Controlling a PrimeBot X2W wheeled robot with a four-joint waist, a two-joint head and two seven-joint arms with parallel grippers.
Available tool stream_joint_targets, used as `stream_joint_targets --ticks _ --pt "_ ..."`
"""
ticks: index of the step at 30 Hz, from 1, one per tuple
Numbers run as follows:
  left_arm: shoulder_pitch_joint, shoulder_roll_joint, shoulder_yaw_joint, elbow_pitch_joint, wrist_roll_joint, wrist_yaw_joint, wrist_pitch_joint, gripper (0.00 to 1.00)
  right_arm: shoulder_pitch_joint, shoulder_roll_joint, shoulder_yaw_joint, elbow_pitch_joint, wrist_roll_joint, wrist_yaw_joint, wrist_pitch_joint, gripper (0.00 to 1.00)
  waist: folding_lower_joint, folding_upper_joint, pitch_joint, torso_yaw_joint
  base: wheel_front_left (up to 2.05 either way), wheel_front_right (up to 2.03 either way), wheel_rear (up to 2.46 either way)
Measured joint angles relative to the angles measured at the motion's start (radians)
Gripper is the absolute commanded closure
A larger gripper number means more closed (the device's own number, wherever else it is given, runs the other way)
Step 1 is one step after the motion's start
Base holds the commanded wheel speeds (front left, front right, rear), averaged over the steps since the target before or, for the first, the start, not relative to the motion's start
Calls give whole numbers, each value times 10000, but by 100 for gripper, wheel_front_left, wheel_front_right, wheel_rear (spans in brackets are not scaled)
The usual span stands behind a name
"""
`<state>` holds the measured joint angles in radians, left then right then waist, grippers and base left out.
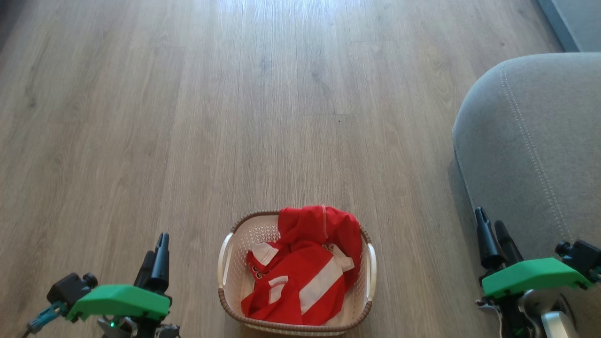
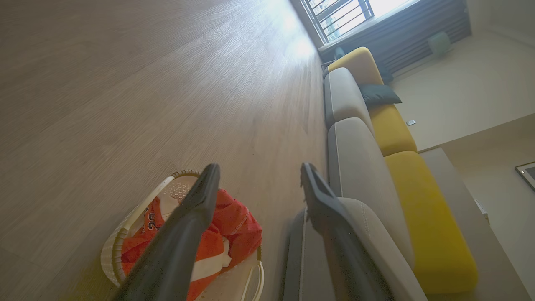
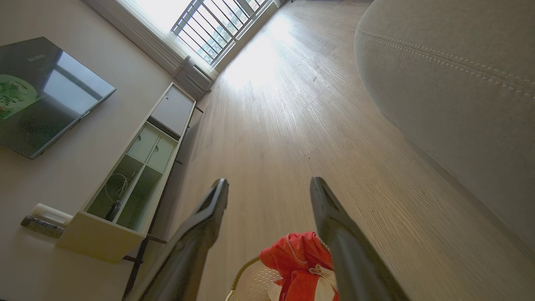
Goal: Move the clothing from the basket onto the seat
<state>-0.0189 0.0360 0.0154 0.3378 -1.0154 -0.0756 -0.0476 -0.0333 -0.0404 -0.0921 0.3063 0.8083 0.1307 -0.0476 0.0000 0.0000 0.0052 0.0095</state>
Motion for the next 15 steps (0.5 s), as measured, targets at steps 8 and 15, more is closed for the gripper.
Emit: stream_joint_targets --ticks 8,15 --pt "-1 0 -92 -71 729 4 -176 0 -9 0 46 0 -825 2 -180 0 0 0 19 10 0 0 0" --pt "-2 2 -142 -123 1534 13 -422 0 -33 0 107 2 -1808 2 -339 0 0 0 48 16 0 0 0"
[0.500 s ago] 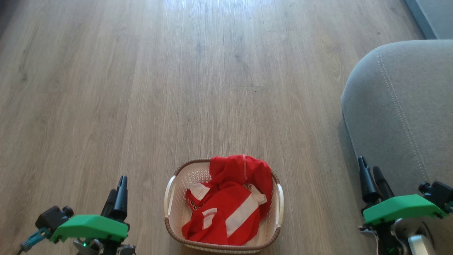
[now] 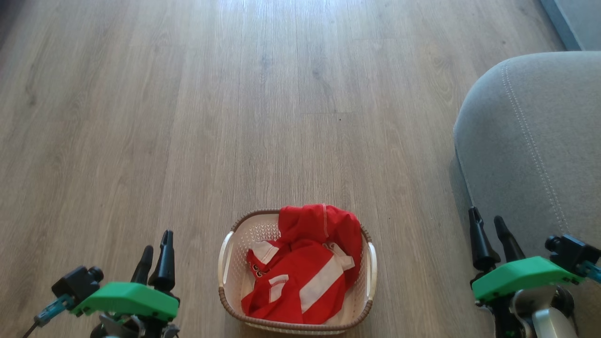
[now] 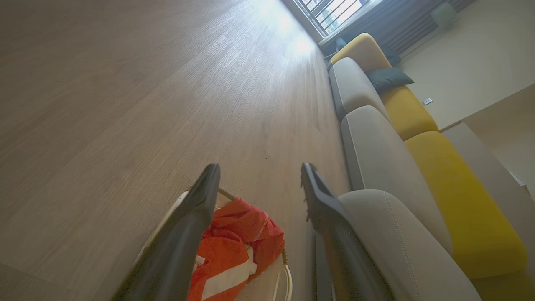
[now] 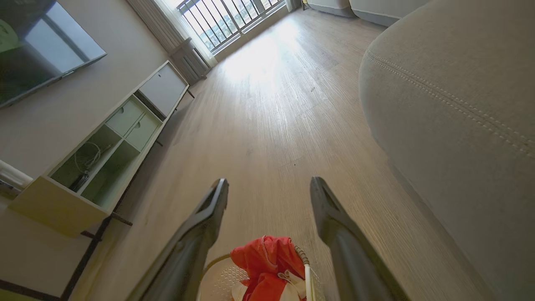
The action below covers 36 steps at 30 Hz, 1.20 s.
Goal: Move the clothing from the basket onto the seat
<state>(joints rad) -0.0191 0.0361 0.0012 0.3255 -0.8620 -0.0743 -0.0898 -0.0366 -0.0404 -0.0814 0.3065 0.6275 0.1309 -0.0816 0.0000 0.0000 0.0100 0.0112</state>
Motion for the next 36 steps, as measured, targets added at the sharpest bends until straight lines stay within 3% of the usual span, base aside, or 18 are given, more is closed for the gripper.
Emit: stream_joint_targets --ticks 20,36 --pt "0 4 -104 -130 2562 88 -587 0 -158 -2 230 150 -2857 0 -621 0 0 0 12 35 0 0 0" --pt "0 10 -128 -176 4424 167 -1026 0 -159 -2 288 500 -4380 0 -1099 0 0 0 63 43 0 0 0"
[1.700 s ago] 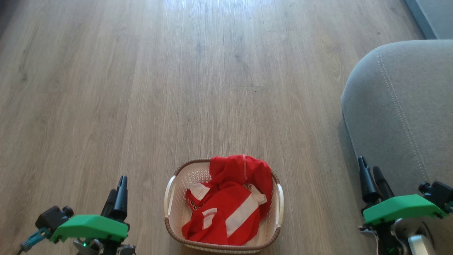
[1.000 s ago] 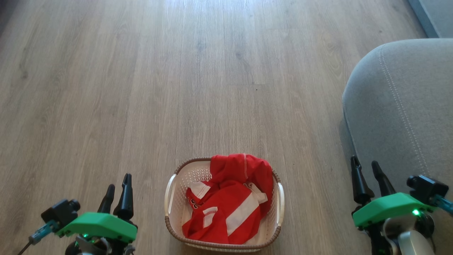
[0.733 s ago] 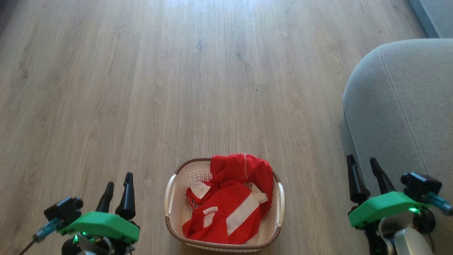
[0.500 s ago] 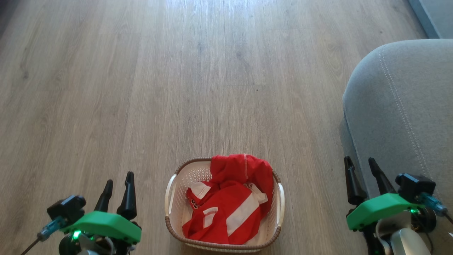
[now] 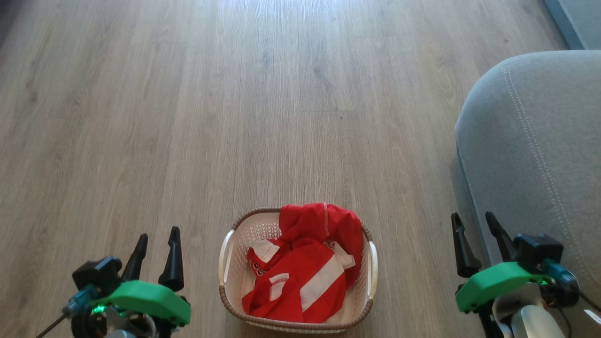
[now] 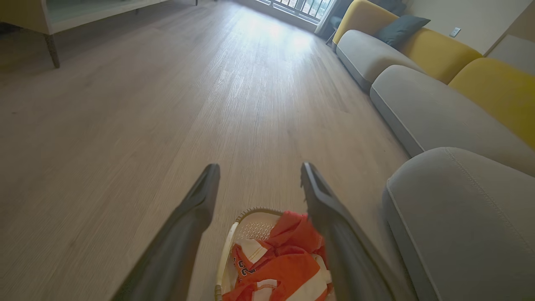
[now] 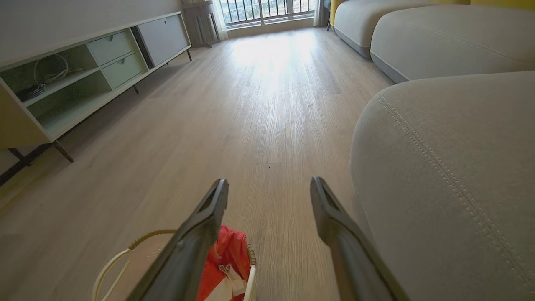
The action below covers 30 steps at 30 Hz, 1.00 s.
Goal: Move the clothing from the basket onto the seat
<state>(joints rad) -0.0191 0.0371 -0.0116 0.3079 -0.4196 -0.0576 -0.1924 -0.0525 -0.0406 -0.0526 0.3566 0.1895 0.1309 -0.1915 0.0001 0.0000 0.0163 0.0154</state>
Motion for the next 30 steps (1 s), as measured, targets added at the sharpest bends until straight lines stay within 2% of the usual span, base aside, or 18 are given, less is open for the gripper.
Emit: stream_joint_targets --ticks 21,30 --pt "-4 6 -2 -44 2142 98 -560 0 -69 -2 117 374 -1668 0 -566 0 0 0 16 -85 0 0 0" --pt "-5 6 4 -42 2182 100 -560 0 -201 -2 180 401 -1705 0 -568 0 0 0 22 -98 0 0 0"
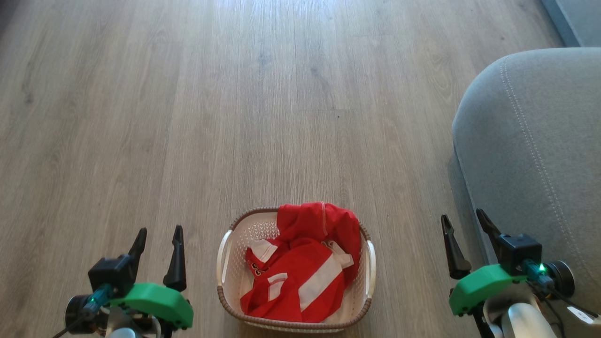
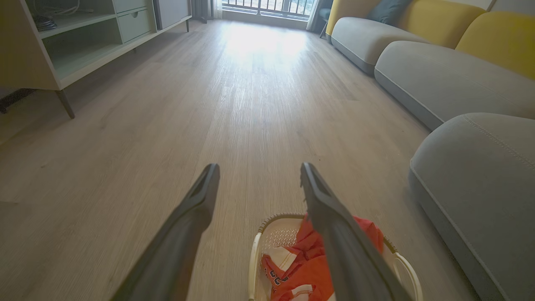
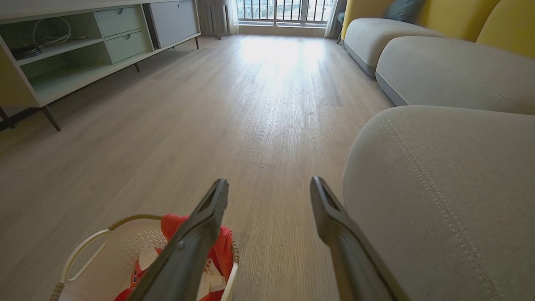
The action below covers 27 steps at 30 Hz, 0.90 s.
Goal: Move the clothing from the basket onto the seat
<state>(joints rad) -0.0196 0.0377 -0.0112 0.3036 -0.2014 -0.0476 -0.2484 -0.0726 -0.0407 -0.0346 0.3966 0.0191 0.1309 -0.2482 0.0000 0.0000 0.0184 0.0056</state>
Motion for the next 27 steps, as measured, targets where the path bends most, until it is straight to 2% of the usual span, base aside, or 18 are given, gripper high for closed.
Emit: stream_joint_targets --ticks 19,25,27 --pt "-70 2 -6 2 -13 -2 0 0 -19 0 42 17 10 0 0 0 0 0 223 -136 0 0 0" --pt "-437 4 -288 2 -107 -2 0 0 -360 -2 42 -56 10 0 0 0 0 0 697 -249 0 0 0" --pt "-842 8 -545 31 -121 -2 -2 0 -603 -2 40 -173 10 0 -2 0 0 0 1160 -301 0 0 0"
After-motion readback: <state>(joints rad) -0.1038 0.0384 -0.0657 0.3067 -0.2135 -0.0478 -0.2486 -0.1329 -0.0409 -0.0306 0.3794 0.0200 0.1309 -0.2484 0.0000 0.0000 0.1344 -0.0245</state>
